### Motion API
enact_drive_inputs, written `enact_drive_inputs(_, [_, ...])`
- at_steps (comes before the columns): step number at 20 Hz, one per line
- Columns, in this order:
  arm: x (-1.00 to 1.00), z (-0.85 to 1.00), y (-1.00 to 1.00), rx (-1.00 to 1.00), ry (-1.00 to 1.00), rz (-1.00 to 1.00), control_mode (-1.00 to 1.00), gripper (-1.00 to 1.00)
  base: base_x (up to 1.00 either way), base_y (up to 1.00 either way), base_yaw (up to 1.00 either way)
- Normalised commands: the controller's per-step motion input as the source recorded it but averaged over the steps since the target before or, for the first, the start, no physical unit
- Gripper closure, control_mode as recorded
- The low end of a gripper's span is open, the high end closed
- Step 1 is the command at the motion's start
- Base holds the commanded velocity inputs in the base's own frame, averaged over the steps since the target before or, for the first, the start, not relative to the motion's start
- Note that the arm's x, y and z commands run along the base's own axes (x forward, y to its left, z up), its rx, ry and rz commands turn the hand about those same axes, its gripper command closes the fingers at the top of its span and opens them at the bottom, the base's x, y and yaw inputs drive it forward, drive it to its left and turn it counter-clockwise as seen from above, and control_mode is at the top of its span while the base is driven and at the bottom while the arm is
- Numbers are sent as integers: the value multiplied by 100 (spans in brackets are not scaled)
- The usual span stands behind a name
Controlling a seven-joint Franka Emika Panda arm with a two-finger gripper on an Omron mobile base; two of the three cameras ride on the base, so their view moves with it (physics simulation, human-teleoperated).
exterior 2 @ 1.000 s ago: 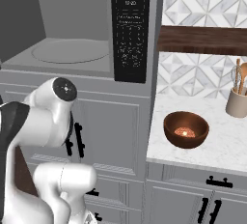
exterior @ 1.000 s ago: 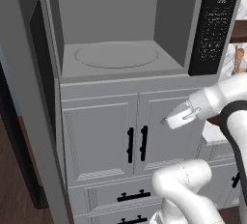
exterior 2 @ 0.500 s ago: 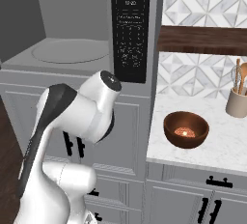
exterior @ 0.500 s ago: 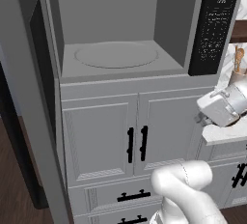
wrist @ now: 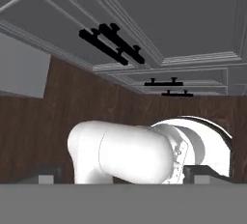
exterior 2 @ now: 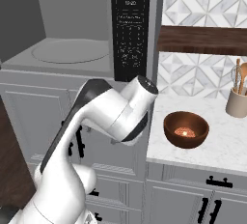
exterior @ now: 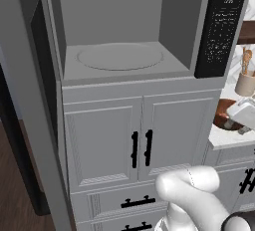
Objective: Open the microwave, place the bowl with waffle inside the microwave, then close the microwave door and turn it on.
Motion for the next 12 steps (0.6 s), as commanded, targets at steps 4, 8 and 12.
enact_drive_inputs(4, [8,-25,-100,-16,0,-14,-100,-100,0,0,0])
enact_drive_inputs(8, [0,-9,-78,-1,0,-23,-100,-100,0,0,0])
enact_drive_inputs(12, [1,-1,-57,5,0,-26,-100,-100,0,0,0])
